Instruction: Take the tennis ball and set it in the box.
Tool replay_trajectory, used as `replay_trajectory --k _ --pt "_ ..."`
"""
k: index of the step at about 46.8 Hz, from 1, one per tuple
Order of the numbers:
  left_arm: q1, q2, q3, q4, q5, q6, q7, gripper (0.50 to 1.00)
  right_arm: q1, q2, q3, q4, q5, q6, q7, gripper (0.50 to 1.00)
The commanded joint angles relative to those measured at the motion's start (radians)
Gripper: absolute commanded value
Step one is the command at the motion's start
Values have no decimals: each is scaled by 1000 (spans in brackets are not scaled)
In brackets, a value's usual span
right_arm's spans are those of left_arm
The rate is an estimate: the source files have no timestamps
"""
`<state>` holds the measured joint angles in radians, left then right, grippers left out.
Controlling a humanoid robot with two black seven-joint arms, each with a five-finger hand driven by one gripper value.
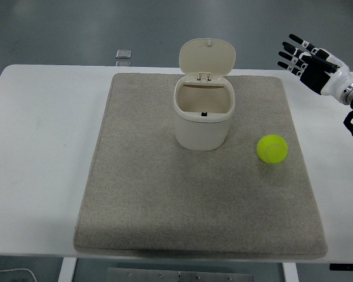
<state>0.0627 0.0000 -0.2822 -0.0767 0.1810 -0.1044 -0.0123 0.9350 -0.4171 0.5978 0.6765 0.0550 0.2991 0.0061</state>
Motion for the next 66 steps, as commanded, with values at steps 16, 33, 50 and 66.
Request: replay_trajectory --k 16,33,50,66 --pt "-7 0 2 -8 0 0 0 992 -1 0 -4 0 -7 -5 3 932" --pt "-9 0 0 -6 0 0 0 992 -1 -2 -7 -2 -11 -3 14 932" --pt "-9 0 0 -6 0 0 0 992 -2 -8 -3 -6 -12 -8 44 930" --pt "-9 0 0 -6 0 0 0 992 -1 -25 -4 -26 -29 -3 46 926"
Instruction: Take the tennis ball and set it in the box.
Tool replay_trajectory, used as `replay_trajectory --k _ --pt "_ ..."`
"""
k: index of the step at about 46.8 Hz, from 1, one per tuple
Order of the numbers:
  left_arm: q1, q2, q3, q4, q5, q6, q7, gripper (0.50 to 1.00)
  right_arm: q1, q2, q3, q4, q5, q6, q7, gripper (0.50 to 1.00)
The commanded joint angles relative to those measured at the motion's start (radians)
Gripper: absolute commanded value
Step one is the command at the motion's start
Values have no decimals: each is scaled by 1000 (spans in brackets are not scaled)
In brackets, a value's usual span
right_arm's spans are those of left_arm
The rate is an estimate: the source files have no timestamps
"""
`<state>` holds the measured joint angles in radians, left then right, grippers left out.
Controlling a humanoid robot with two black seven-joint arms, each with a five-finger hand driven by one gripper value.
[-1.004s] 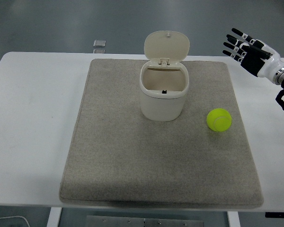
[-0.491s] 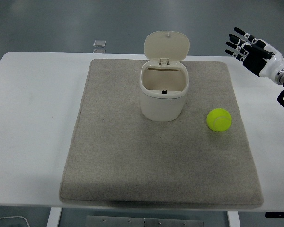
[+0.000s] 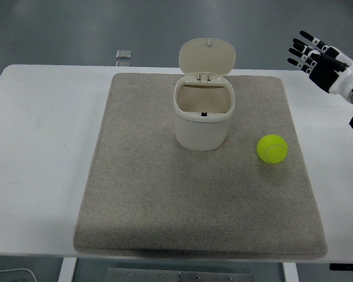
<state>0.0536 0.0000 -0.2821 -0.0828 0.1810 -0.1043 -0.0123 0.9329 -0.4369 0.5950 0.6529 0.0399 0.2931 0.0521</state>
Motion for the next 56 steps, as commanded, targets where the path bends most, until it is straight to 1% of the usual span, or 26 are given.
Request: replay_trajectory --k 1,6,17,19,24,31,34,41,48,50,56 --pt "0 0 0 0 0 0 0 992 1 -8 -1 -3 -23 4 0 926" --pt "0 0 1 0 0 0 0 992 1 -25 0 -1 -100 29 0 928" --pt "0 0 0 0 0 0 0 992 0 -78 0 -1 -245 175 12 930" --pt "0 0 0 0 0 0 0 992 1 -88 0 1 -267 201 21 930" --pt "0 0 0 0 0 0 0 992 3 -112 3 8 -327 244 57 930" --pt "0 0 0 0 0 0 0 992 6 -147 5 24 -443 318 117 930" --pt "0 0 0 0 0 0 0 992 14 -161 5 34 -498 318 143 930" --pt "0 0 0 0 0 0 0 992 17 -167 5 53 -647 318 199 928" --pt "0 0 1 0 0 0 0 992 14 -184 3 119 -831 318 291 928" --pt "0 0 0 0 0 0 0 992 14 -190 3 138 -873 318 310 928" --pt "0 0 0 0 0 0 0 992 10 -207 3 198 -975 318 344 926"
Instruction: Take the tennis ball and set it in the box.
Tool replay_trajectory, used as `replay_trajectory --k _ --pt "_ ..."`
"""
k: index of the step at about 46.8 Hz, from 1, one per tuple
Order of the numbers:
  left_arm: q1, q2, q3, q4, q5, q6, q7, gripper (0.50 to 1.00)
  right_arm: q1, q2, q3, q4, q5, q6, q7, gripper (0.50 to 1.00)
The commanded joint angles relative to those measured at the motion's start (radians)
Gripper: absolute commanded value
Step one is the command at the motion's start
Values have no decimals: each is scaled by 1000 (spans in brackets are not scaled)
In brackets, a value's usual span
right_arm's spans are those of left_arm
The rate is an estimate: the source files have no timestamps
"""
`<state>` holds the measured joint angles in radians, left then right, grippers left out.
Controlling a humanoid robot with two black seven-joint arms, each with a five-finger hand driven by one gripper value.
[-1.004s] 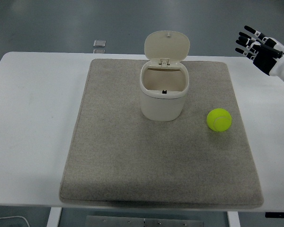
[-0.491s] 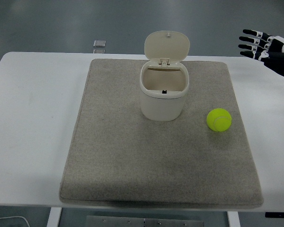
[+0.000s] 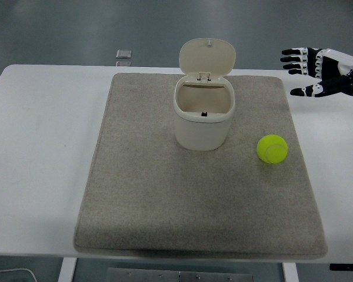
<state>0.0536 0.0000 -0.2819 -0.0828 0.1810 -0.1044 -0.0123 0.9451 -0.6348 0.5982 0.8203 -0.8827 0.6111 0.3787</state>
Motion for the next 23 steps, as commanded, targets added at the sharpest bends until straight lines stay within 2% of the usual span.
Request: replay_trajectory --k 1,7,13,21,23 --pt "0 0 0 0 0 0 0 992 -2 -13 0 40 -70 0 23 926" --pt "0 0 1 0 0 0 0 992 -8 -26 -3 80 -200 0 75 926" --pt "0 0 0 0 0 0 0 992 -29 -52 -5 125 -295 0 94 926" --pt "0 0 1 0 0 0 0 992 -66 -88 -9 181 -403 -1 143 926" --pt "0 0 0 0 0 0 0 992 -77 -95 -12 198 -420 -19 155 926"
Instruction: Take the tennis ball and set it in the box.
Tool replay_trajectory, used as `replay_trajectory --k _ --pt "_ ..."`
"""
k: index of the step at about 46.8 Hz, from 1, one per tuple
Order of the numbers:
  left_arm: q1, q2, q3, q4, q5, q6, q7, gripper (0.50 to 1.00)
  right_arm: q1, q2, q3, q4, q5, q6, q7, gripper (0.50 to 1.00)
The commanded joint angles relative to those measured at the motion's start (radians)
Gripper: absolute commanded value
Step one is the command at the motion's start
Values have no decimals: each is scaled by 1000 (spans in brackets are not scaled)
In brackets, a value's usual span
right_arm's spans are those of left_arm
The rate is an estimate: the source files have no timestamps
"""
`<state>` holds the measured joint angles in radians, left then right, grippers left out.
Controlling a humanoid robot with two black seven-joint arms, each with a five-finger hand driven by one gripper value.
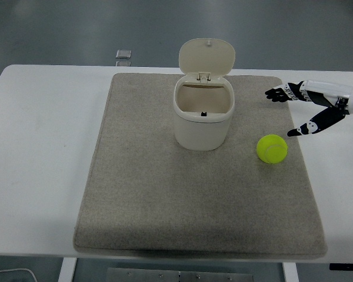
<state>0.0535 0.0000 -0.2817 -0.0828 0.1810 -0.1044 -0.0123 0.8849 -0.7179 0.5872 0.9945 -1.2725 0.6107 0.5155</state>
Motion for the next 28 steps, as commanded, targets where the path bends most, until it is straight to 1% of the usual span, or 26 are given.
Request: replay_trajectory --k 1,8,11,17,23,28 --pt "0 0 -1 0 0 0 0 992 -24 -15 -3 32 -36 -31 23 926" --pt "0 0 -1 0 0 0 0 992 -67 -14 -7 61 -79 -137 29 924" --pt "0 0 -1 0 0 0 0 992 -81 -9 -9 69 -93 -172 29 924" --pt "0 0 -1 0 0 0 0 992 -115 5 -15 73 -131 -223 34 921" --pt "0 0 -1 0 0 0 0 992 -129 8 -50 73 -159 -290 49 921" --pt "0 0 1 0 0 0 0 992 -136 11 -69 73 -160 -313 49 921"
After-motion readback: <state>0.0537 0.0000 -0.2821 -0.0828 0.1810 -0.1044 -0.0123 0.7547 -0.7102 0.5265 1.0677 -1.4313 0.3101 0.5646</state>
